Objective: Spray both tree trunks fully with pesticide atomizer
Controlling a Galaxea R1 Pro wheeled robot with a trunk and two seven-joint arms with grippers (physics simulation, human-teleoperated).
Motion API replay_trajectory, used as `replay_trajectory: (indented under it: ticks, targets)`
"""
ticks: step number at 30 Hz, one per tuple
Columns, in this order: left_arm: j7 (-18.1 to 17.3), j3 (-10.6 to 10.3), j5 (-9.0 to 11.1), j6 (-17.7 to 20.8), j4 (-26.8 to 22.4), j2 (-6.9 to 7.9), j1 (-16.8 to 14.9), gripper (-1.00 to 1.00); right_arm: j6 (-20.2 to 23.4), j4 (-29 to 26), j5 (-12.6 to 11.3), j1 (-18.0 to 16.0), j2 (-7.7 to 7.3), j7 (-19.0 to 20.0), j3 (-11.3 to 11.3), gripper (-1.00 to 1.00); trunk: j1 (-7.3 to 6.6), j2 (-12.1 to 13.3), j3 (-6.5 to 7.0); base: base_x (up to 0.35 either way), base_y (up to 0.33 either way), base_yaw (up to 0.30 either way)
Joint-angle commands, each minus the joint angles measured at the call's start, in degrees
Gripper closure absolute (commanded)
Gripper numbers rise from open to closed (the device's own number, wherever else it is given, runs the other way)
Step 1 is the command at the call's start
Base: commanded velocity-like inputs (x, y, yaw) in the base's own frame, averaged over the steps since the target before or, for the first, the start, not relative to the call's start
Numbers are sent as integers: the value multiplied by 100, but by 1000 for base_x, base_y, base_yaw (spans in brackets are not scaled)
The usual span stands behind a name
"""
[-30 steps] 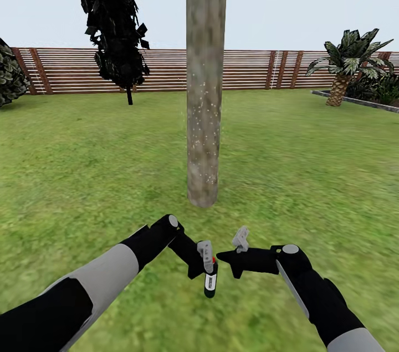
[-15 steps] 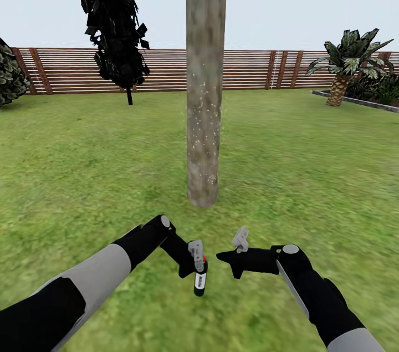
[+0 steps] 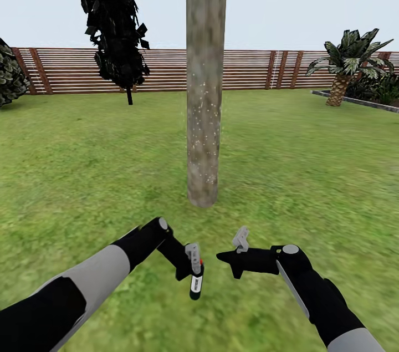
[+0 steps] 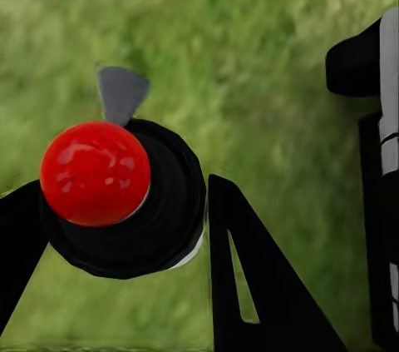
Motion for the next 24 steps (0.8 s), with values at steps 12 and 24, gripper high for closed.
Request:
replay_trajectory:
  ticks: [12, 24]
  targets:
    - [478, 2, 8, -23, 178, 99, 38, 100, -10, 11, 0, 2, -31, -8, -13, 100, 0, 0, 0, 0, 0, 0]
    - [2127, 19, 1062, -1213, 2281, 229, 253, 100, -972, 3215, -33, 68, -135, -65, -55, 100, 0, 0, 0, 0, 0, 0]
